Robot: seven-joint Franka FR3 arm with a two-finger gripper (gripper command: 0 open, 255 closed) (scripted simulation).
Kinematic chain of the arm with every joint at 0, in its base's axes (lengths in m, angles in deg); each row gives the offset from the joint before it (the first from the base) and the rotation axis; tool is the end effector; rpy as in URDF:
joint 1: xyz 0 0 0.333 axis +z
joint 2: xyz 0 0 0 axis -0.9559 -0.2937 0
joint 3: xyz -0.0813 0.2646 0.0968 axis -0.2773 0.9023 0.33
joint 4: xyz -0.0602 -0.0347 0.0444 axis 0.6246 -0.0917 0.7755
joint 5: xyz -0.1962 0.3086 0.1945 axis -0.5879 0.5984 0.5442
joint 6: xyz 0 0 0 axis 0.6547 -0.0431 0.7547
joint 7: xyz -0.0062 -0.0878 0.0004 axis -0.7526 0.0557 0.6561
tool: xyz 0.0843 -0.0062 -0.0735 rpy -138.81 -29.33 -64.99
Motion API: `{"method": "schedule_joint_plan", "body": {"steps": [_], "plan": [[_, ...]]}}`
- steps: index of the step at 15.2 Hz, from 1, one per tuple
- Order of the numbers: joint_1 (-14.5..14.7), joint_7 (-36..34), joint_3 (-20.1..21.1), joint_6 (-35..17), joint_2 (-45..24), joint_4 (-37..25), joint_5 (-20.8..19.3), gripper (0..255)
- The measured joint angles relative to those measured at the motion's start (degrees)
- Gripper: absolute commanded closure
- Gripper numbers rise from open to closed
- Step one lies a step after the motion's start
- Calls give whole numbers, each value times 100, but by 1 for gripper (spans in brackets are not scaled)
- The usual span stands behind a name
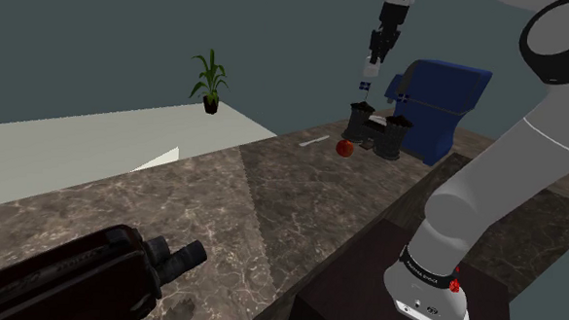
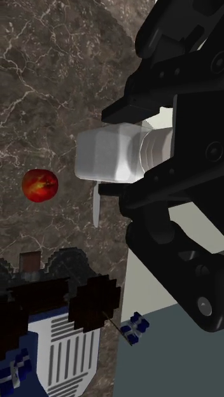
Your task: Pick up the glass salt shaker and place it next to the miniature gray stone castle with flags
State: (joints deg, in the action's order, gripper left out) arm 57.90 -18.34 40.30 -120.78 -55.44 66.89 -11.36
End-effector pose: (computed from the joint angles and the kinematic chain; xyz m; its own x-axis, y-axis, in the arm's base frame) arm 0.4082 -0.2765 0.6873 0.9852 -0.1466 0.0886 -0.1558 -0.9819 0.1079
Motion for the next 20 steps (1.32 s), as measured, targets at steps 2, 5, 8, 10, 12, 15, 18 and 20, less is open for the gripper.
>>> {"method": "schedule_joint_plan", "body": {"steps": [2,5,8,10,12,15,18,20], "plan": [[-93,314,-219,-17,-183,-194,35,255],[-234,774,-534,-37,-493,-518,131,255],[-400,1235,-843,-91,-800,-784,268,255],[-506,1513,-1023,-72,-1069,-1066,397,255],[-523,1551,-1044,-203,-1049,-920,391,255],[-523,1527,-1034,-458,-939,-565,343,255],[-519,1487,-1019,-705,-848,-235,302,255],[-524,1476,-1020,-877,-800,-17,281,255]]}}
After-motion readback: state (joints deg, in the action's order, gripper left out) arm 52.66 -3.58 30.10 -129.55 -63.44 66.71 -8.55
